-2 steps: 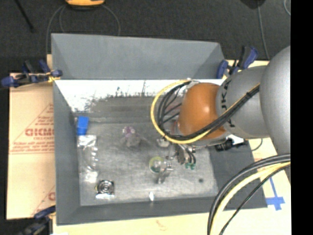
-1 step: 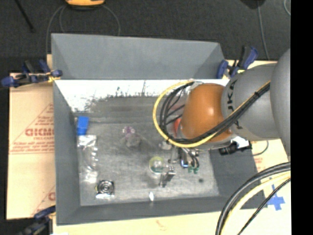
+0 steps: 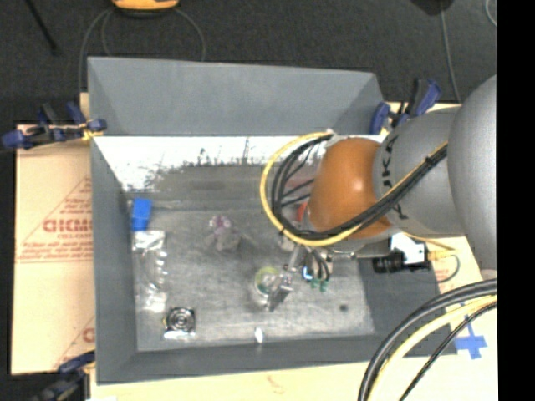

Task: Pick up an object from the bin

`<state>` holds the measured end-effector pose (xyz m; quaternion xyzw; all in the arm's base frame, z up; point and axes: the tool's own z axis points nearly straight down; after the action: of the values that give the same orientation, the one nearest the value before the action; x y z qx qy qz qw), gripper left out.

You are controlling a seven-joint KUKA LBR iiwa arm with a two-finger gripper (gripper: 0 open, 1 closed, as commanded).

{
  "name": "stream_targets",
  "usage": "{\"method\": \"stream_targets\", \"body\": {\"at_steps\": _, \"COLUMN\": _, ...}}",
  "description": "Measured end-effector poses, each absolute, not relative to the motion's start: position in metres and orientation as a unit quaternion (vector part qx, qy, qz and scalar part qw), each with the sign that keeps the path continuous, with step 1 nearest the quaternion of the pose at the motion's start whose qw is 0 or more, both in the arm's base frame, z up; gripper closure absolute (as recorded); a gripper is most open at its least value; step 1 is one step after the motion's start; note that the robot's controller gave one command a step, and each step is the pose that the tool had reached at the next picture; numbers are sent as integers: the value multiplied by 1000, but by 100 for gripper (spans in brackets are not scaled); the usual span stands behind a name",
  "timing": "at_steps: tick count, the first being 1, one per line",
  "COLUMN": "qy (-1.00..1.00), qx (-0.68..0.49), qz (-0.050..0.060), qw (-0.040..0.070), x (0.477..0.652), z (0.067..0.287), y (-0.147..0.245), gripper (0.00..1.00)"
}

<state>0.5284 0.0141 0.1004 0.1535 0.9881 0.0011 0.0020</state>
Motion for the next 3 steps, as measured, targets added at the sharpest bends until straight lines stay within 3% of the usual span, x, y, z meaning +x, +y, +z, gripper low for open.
{"method": "stream_targets", "body": {"at_steps": 1, "qy": 985, "qx": 172, "qz": 2, "qw": 7, "x": 521, "z": 72, "y": 20, "gripper": 0}}
{"method": "stream_targets", "body": {"at_steps": 2, "qy": 985, "qx": 172, "qz": 1, "qw": 4, "x": 524, "z": 75, "y": 20, "gripper": 0}}
{"method": "stream_targets", "body": {"at_steps": 3, "qy": 985, "qx": 173, "qz": 2, "qw": 11, "x": 528, "z": 78, "y": 19, "gripper": 100}}
